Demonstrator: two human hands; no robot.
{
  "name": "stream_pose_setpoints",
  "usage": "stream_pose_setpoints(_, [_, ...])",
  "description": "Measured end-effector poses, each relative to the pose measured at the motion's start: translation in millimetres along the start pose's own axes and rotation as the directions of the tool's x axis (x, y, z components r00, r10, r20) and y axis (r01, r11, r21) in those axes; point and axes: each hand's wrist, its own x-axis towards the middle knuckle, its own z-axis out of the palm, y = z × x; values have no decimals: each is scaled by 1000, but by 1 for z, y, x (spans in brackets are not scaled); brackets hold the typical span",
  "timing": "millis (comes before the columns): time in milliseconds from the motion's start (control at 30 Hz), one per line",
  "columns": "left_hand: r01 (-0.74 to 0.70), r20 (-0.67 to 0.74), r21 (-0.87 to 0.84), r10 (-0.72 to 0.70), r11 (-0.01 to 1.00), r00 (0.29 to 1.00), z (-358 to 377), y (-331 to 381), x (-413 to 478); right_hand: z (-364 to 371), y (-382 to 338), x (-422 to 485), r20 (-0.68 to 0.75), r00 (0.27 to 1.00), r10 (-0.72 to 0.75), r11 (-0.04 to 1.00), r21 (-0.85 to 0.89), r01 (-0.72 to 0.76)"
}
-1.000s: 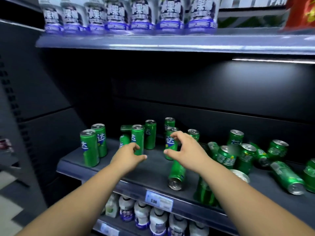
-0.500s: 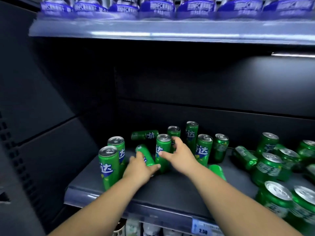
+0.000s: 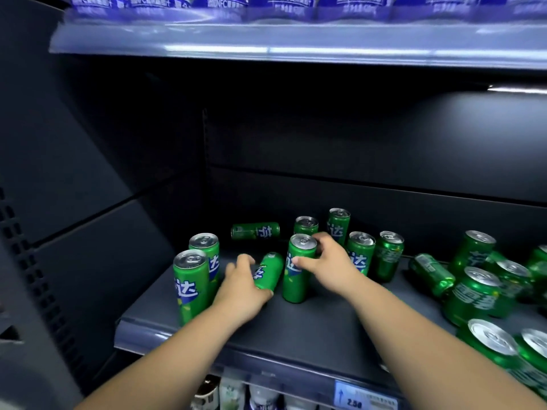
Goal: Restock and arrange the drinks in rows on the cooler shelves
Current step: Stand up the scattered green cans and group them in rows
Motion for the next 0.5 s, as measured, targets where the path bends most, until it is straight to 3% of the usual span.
stream_pose_setpoints(167, [-190, -14, -55, 189, 980, 982, -34, 18, 8, -35, 10, -7, 132, 991, 21, 999, 34, -25])
stream_pose_setpoints(300, [-339, 149, -80, 347, 938, 926, -65, 40, 21, -50, 2, -10, 249, 968, 28, 1000, -4, -28])
stream_pose_setpoints(500, [-359, 386, -217, 418, 908, 823, -57, 62, 35, -49, -8, -9, 194, 980, -48, 991, -112, 71])
